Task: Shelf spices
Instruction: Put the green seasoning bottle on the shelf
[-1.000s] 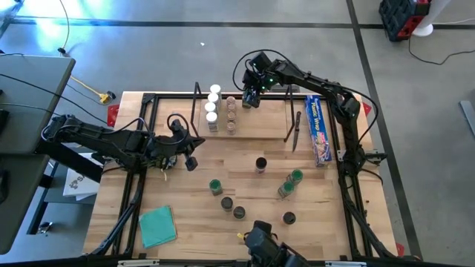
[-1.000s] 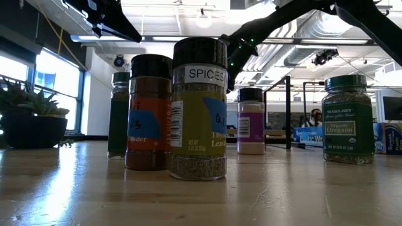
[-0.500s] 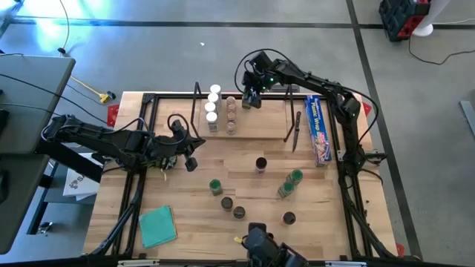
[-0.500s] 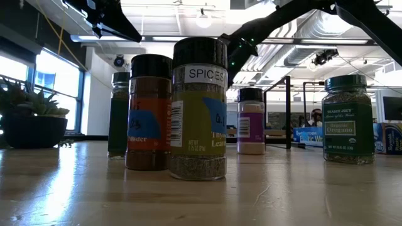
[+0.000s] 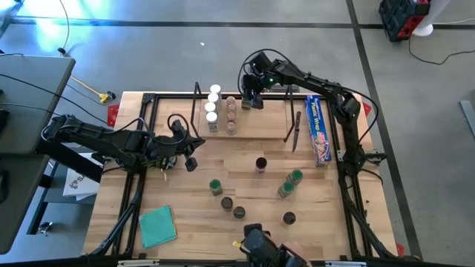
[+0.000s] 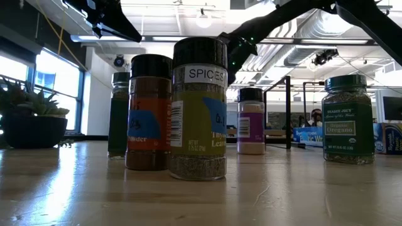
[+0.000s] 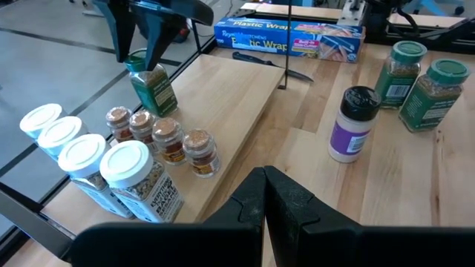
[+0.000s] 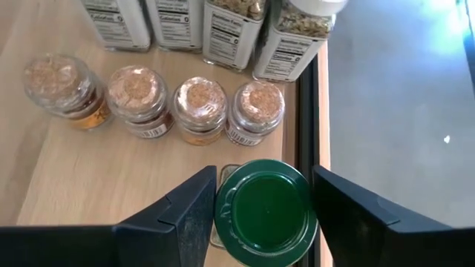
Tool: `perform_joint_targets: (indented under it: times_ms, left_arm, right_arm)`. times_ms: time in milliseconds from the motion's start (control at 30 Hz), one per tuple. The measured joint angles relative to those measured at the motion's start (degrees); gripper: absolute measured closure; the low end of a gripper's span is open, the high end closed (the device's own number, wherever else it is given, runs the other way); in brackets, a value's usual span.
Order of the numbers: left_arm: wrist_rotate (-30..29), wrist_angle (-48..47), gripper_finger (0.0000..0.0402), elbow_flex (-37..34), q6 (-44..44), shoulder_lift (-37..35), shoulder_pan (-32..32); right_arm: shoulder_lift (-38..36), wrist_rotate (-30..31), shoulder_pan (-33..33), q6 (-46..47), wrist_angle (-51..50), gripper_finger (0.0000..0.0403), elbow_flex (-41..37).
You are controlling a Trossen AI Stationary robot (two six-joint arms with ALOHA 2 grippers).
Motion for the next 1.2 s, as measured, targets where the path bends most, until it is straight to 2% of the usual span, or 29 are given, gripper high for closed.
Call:
perform_joint_targets:
  times_ms: [367, 767, 900, 1067, 1200]
  left_arm:
    - [0.0, 0.0, 0.0401, 0.0, 0.0, 0.0, 0.0]
    - [0.0, 0.0, 0.0401, 0.0, 0.0, 0.0, 0.0]
    - [0.0, 0.0, 0.0401, 0.0, 0.0, 0.0, 0.0]
    - [0.0, -0.1, 0.0401, 0.0, 0.0, 0.0, 0.0]
    - [0.0, -0.3, 0.0401, 0.0, 0.0, 0.0, 0.0]
  right_arm:
    - [0.0, 0.5, 0.4, -2.1, 0.4, 0.0194, 0.0]
    - [-2.7, 0.6, 0.7, -2.0, 0.5, 0.016, -0.1]
    - [-4.9, 0.6, 0.7, 2.0, -0.1, 0.016, -0.1]
    - [-6.8, -0.5, 0.5, 6.4, -9.5, 0.016, -0.1]
    - [-7.3, -6.2, 1.6, 6.6, -16.7, 0.0161, -1.6]
